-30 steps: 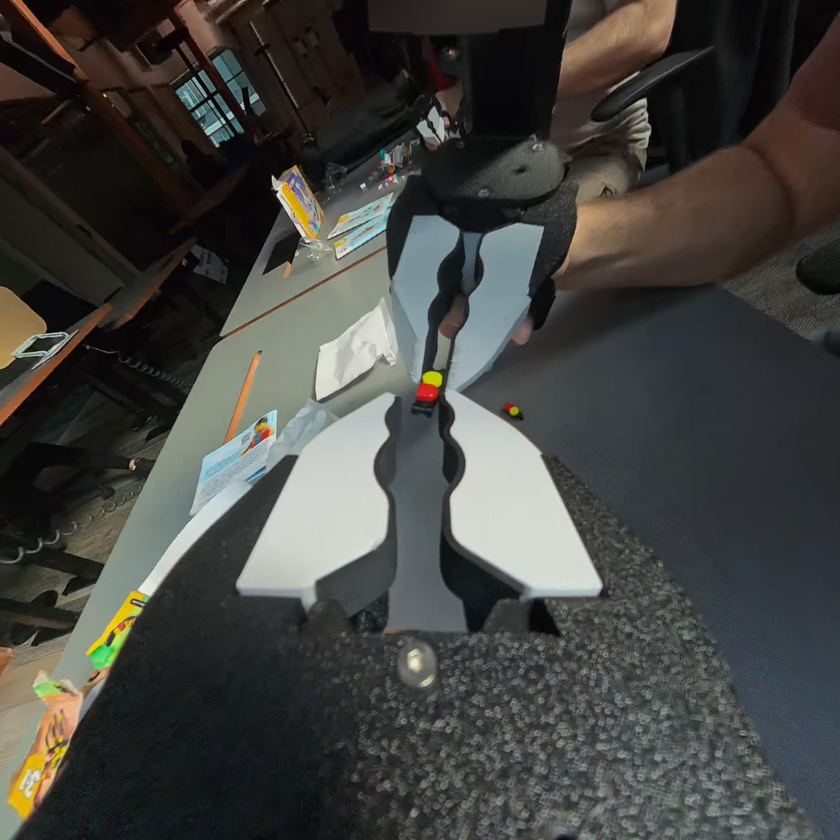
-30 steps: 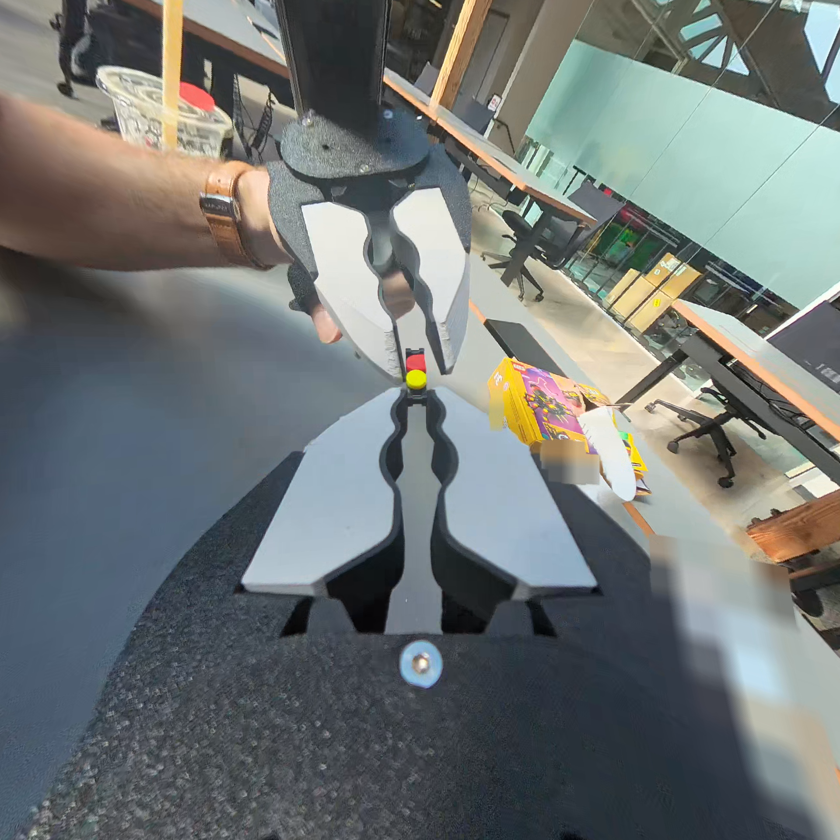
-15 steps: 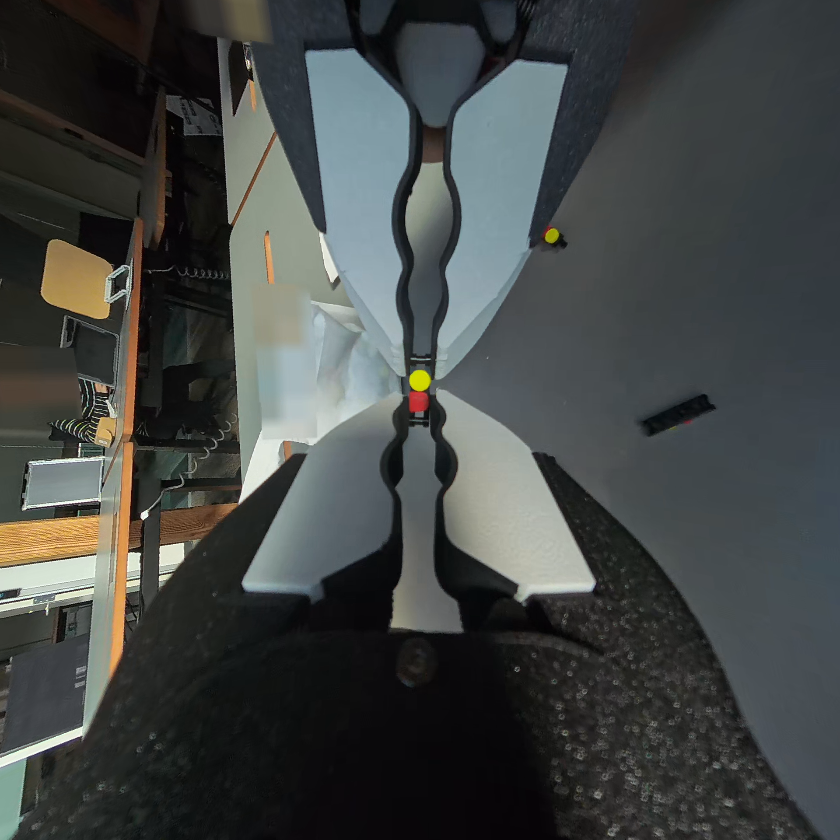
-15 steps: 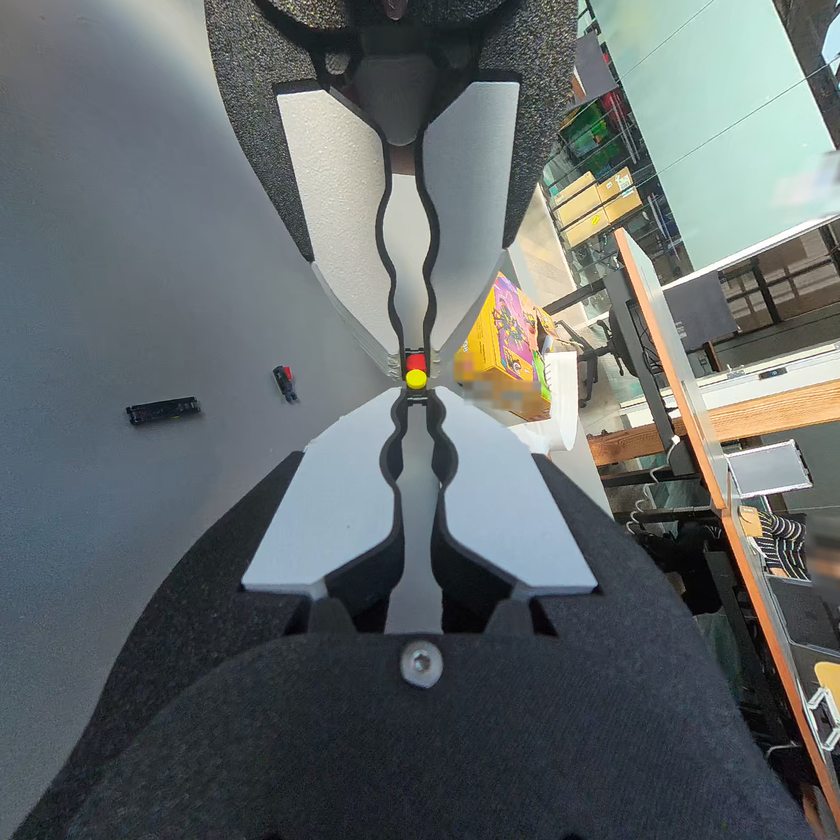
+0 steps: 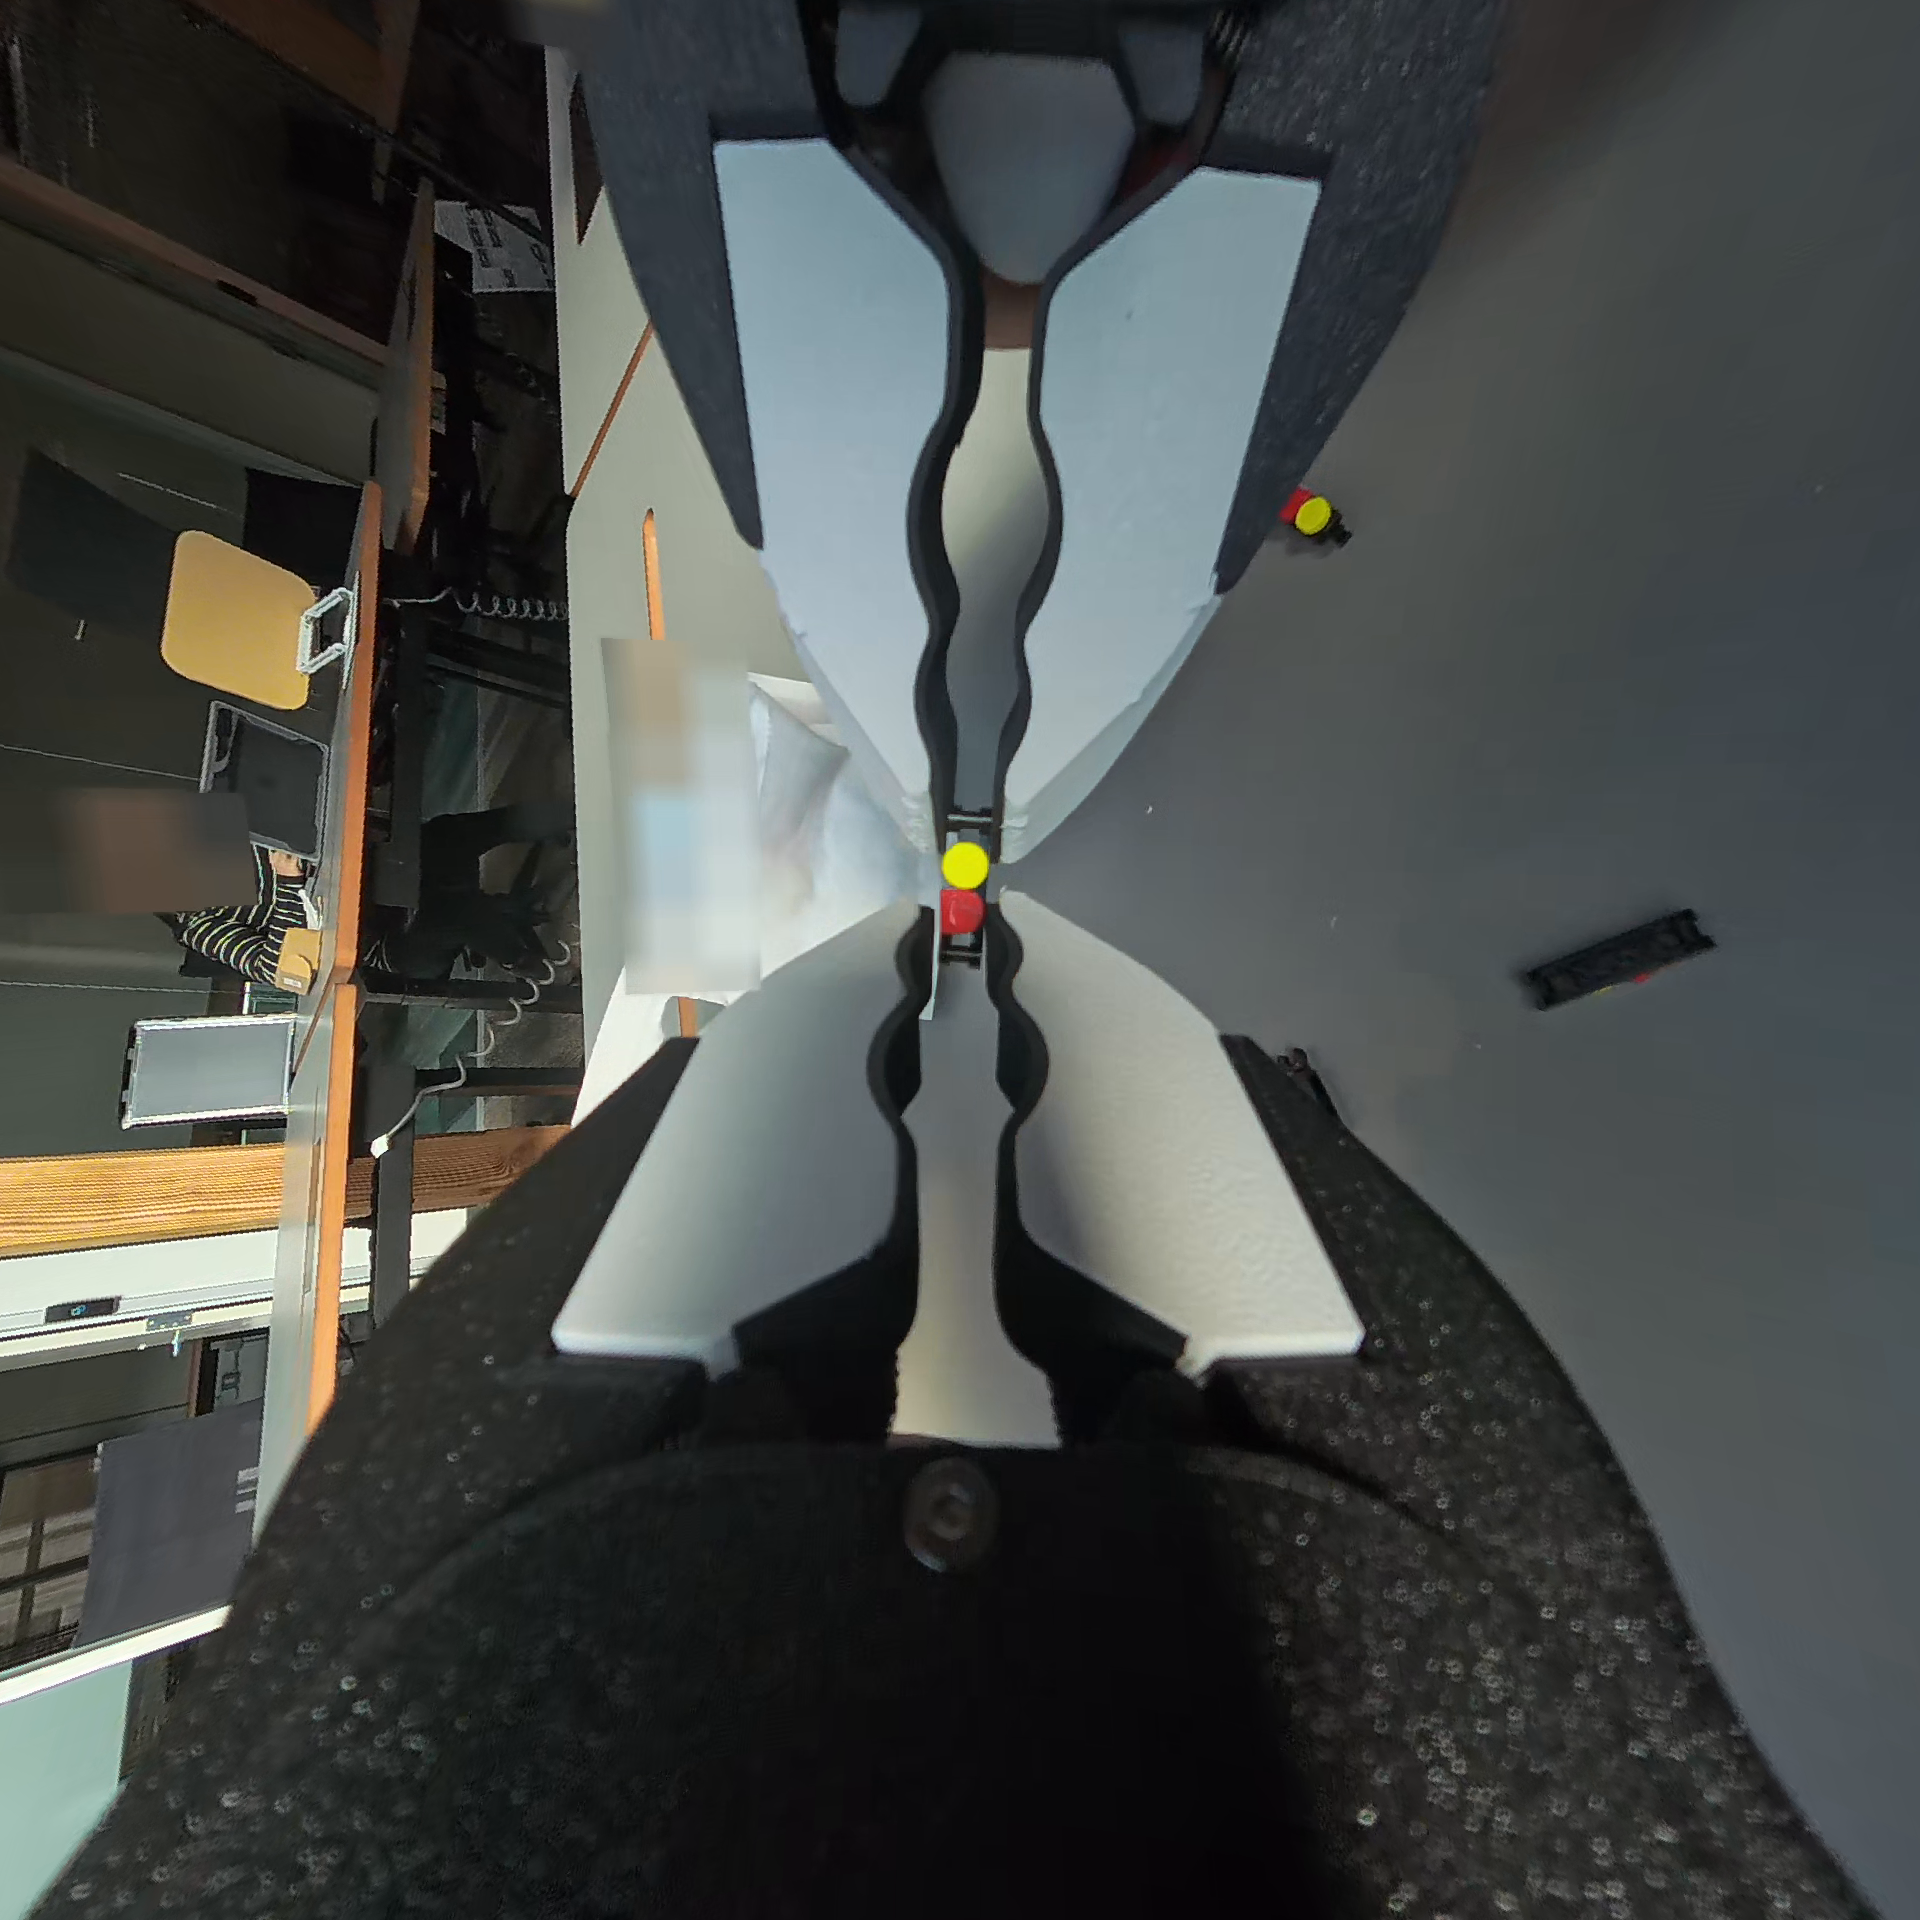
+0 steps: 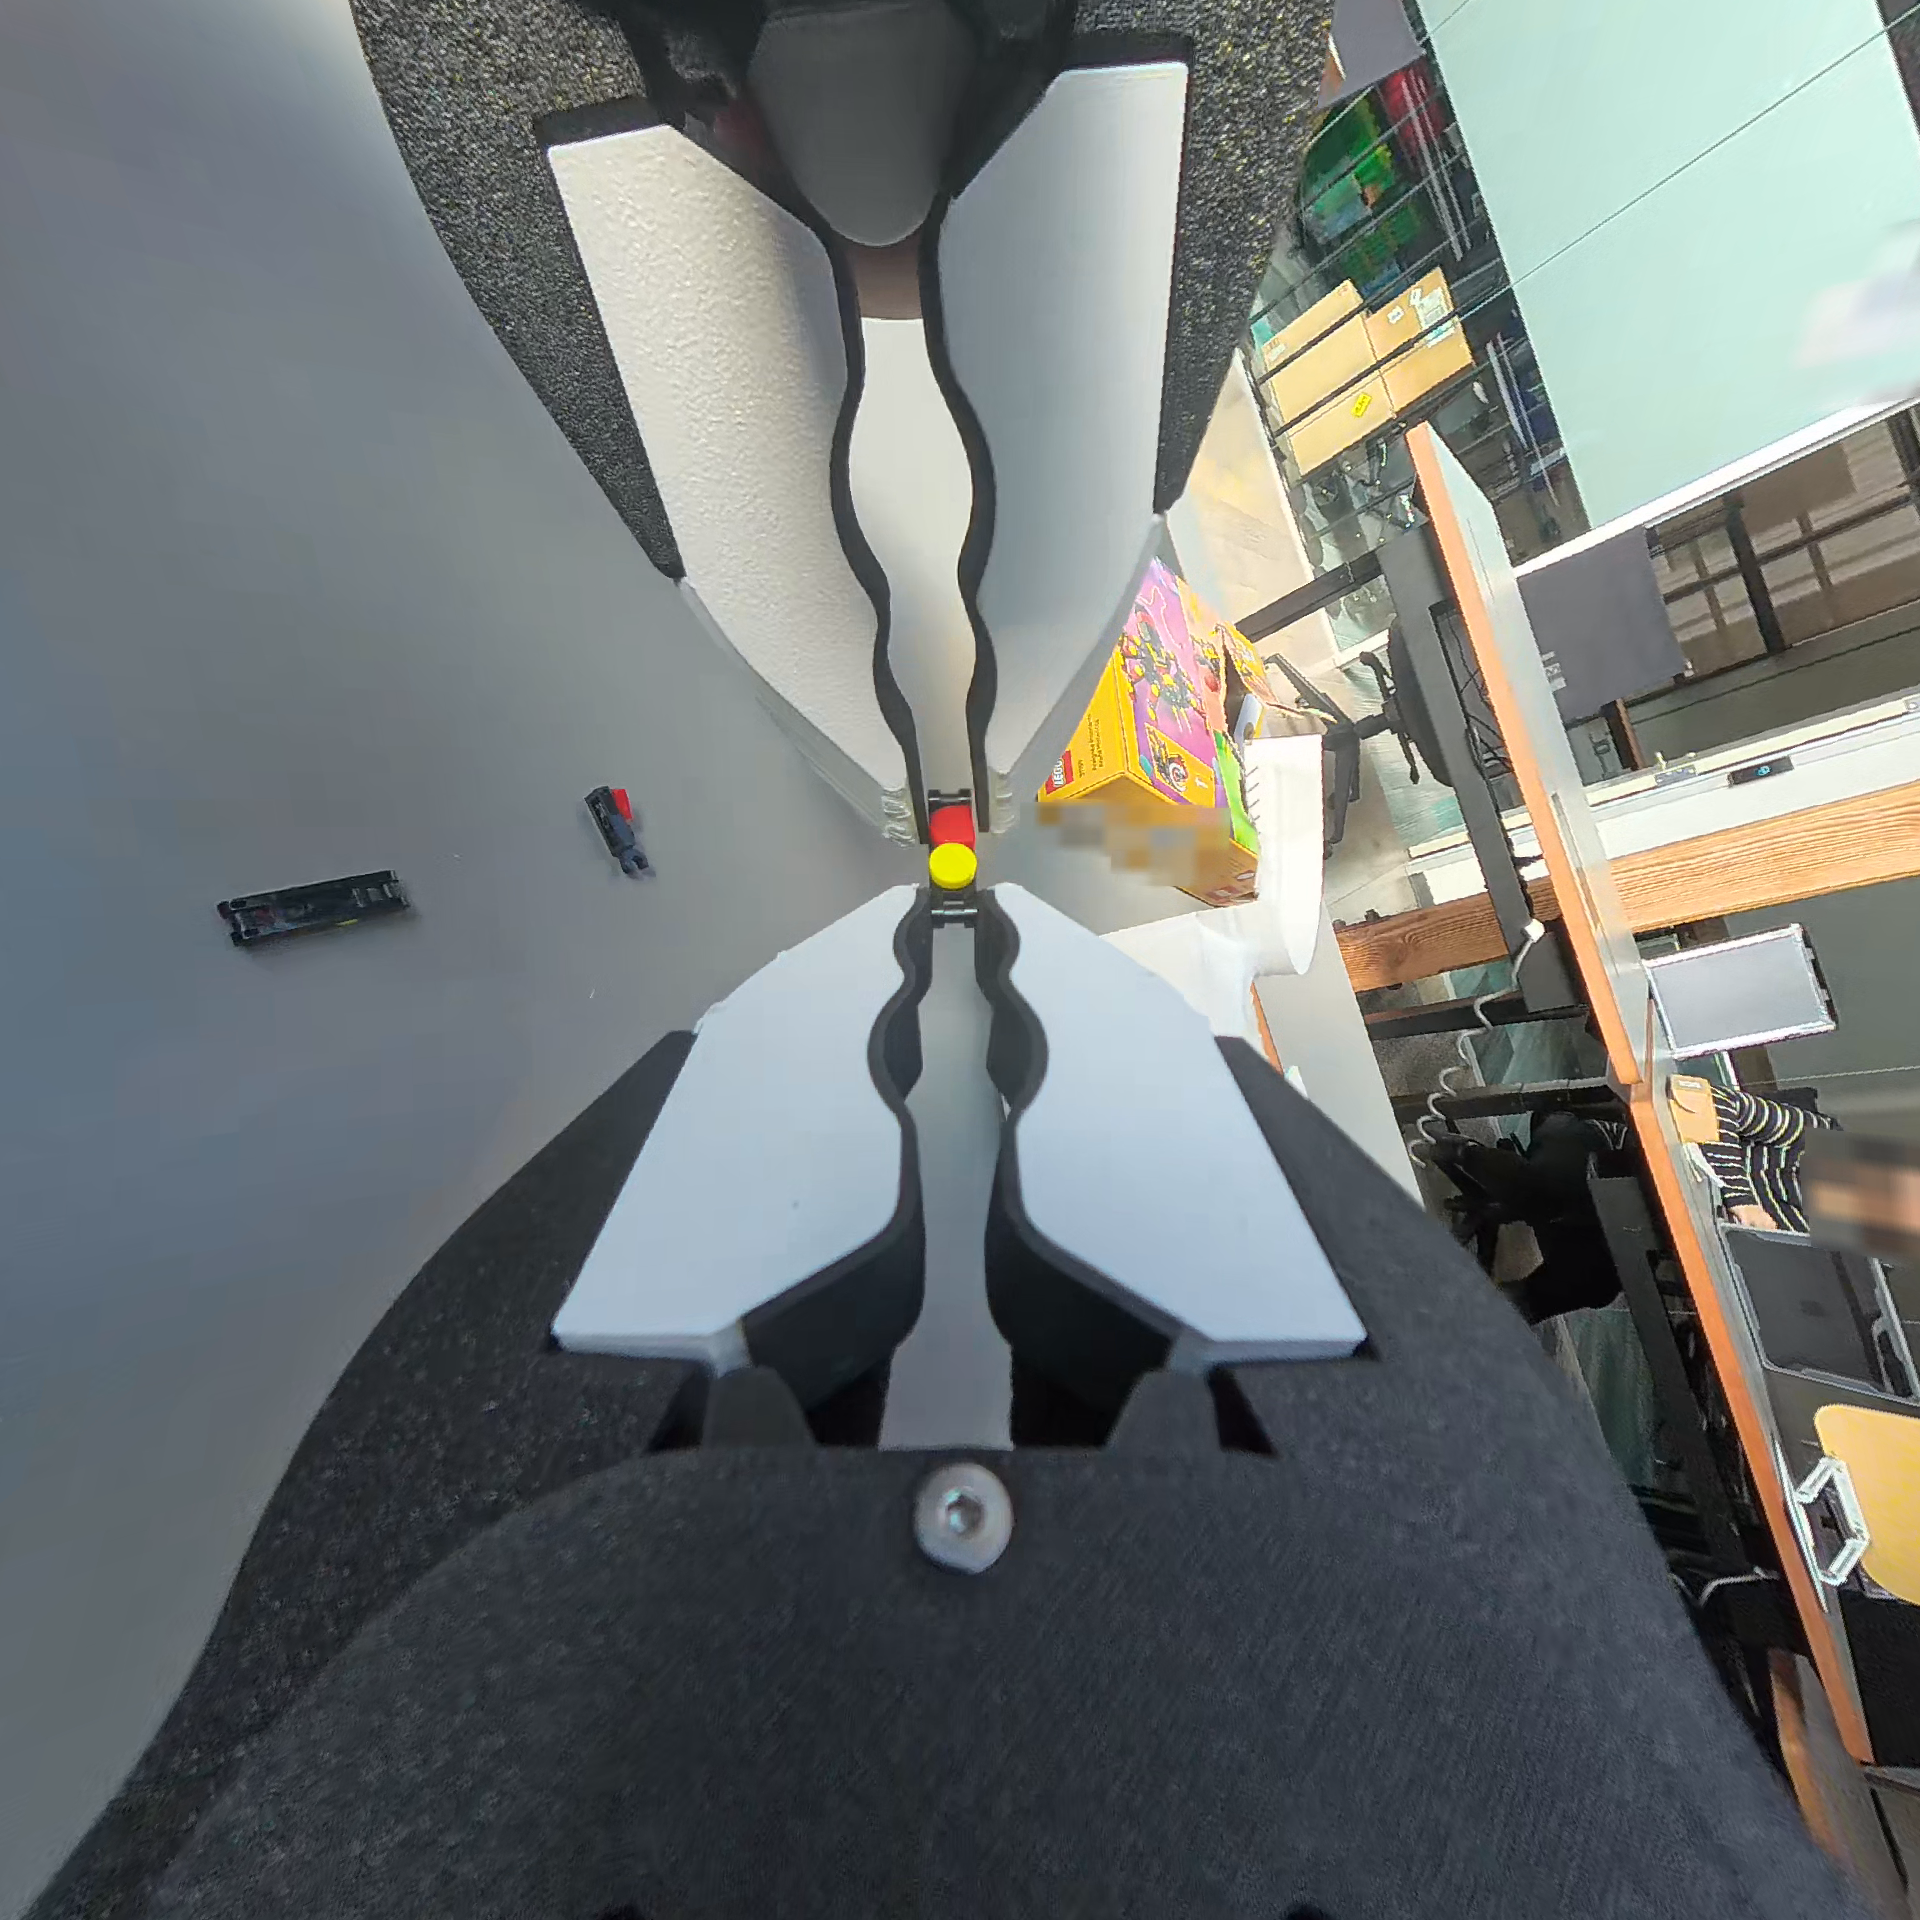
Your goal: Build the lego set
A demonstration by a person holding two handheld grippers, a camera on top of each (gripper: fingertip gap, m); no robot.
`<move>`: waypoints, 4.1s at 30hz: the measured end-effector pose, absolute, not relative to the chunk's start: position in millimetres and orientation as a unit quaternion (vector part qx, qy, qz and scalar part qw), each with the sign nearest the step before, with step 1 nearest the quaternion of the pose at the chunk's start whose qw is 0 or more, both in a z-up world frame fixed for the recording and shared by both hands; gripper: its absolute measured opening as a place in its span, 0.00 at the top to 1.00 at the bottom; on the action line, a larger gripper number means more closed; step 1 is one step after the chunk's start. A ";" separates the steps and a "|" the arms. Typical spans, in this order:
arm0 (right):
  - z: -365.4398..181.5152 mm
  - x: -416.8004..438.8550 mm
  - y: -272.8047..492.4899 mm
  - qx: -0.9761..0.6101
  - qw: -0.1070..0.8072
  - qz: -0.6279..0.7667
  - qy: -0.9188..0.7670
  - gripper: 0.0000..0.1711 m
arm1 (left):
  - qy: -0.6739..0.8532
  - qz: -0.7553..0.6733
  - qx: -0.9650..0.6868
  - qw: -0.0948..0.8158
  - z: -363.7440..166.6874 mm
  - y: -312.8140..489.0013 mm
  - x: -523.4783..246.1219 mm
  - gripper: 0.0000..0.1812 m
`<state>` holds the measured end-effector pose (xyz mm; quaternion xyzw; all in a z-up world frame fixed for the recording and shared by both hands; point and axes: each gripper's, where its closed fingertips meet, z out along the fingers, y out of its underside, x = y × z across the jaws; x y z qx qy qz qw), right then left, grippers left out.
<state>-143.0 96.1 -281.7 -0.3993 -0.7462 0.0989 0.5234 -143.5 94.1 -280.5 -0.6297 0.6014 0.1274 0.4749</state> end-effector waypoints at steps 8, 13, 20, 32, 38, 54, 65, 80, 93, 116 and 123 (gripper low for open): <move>-287.1 -143.5 123.4 -0.465 0.516 0.192 -0.694 0.96 | 0.465 0.135 -0.618 0.620 -241.8 115.7 -162.7 0.96; -268.5 -115.0 132.1 -0.475 0.545 0.284 -0.630 0.96 | 0.331 0.073 -0.598 0.726 -245.0 116.5 -184.3 0.97; -259.4 -105.6 148.1 -0.488 0.563 0.390 -0.541 0.96 | 0.307 0.107 -0.587 0.741 -262.0 119.0 -190.6 0.98; -265.2 -101.3 161.3 -0.514 0.537 0.435 -0.509 0.96 | 0.261 0.074 -0.641 0.718 -278.8 133.0 -209.2 0.98; -268.7 -104.6 159.1 -0.515 0.529 0.436 -0.516 0.95 | 0.294 0.071 -0.645 0.701 -286.9 133.6 -198.8 0.98; -244.8 -82.8 174.3 -0.506 0.525 0.530 -0.432 0.96 | 0.250 0.018 -0.647 0.720 -279.8 131.8 -209.3 0.98; -252.2 -86.1 173.0 -0.510 0.516 0.527 -0.442 0.95 | 0.263 0.027 -0.647 0.715 -283.0 133.5 -206.5 0.98; -247.7 -81.2 176.7 -0.511 0.513 0.544 -0.425 0.95 | 0.254 0.038 -0.649 0.717 -282.0 133.7 -211.7 0.98; -250.0 -85.0 172.0 -0.509 0.503 0.548 -0.432 0.96 | 0.261 0.044 -0.653 0.710 -285.1 135.6 -210.2 0.98; -254.3 -92.3 158.5 -0.504 0.490 0.553 -0.448 0.96 | 0.267 0.023 -0.655 0.706 -287.7 132.7 -204.6 0.97; -260.1 -95.7 154.6 -0.503 0.492 0.534 -0.469 0.95 | 0.278 0.015 -0.648 0.708 -286.8 132.4 -198.1 0.97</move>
